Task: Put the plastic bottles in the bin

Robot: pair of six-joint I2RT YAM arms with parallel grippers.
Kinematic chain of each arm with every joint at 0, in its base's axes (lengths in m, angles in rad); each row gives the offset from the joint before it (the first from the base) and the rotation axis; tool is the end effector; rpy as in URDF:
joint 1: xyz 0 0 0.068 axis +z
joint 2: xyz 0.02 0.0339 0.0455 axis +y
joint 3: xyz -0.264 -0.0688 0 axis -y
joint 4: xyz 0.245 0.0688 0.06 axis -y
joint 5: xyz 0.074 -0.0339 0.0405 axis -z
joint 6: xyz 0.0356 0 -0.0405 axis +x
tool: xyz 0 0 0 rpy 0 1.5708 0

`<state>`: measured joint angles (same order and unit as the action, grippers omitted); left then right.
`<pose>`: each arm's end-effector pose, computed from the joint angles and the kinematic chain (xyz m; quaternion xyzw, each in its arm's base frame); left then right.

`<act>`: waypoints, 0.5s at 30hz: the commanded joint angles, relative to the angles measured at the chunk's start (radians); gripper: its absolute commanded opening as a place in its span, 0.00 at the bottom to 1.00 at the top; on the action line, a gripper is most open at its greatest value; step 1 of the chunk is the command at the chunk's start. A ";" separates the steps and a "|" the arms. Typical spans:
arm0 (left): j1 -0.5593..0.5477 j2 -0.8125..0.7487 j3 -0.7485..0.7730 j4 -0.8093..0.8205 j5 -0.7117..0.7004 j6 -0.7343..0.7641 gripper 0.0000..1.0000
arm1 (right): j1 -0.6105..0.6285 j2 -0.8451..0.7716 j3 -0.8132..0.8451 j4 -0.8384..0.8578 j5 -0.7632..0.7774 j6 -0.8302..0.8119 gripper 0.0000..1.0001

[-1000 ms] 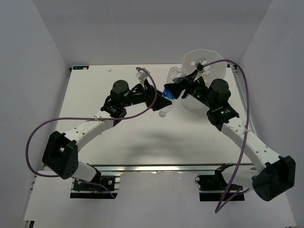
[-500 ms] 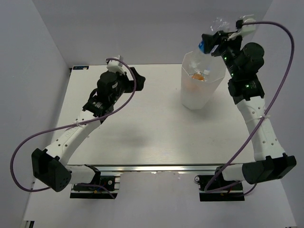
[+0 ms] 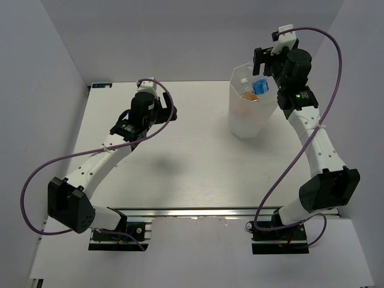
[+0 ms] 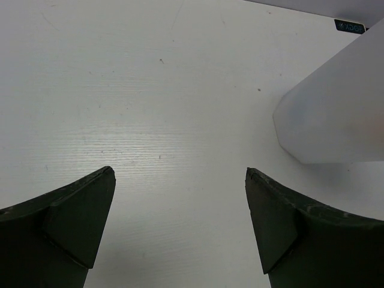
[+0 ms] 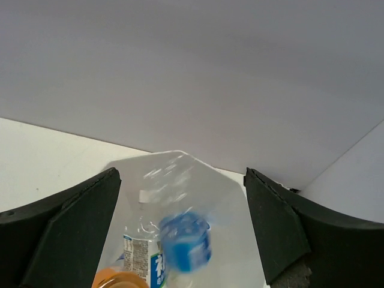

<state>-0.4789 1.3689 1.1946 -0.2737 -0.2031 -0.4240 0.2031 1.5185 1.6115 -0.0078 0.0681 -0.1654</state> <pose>0.2845 -0.1396 0.3416 -0.0308 0.8433 -0.1538 0.5140 0.3469 0.0690 0.4690 -0.0992 0.6691 -0.0091 0.7365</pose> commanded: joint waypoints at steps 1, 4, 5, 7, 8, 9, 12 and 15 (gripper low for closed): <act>0.005 -0.042 0.025 -0.018 0.001 0.014 0.98 | 0.001 -0.032 0.031 0.009 -0.004 -0.068 0.89; 0.005 -0.050 0.020 -0.021 -0.015 0.010 0.98 | 0.001 -0.043 0.050 -0.037 -0.013 -0.072 0.89; 0.005 -0.051 0.019 -0.024 -0.025 0.008 0.98 | 0.001 -0.049 0.045 -0.040 -0.034 -0.071 0.89; 0.005 -0.050 0.020 -0.038 -0.059 0.007 0.98 | 0.001 -0.075 0.033 -0.041 -0.051 -0.062 0.89; 0.005 -0.048 0.023 -0.047 -0.073 0.005 0.98 | -0.001 -0.084 0.025 -0.046 -0.051 -0.056 0.89; 0.006 -0.047 0.029 -0.053 -0.088 0.004 0.98 | 0.001 -0.105 0.022 -0.052 -0.044 -0.033 0.89; 0.025 -0.044 0.036 -0.078 -0.150 -0.013 0.98 | 0.001 -0.139 0.027 -0.131 0.102 0.051 0.89; 0.081 -0.047 0.033 -0.091 -0.150 -0.033 0.98 | -0.022 -0.182 0.004 -0.277 0.281 0.145 0.89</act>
<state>-0.4503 1.3605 1.1946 -0.3355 -0.2996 -0.4328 0.2020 1.4006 1.6138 -0.1669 0.1596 -0.1299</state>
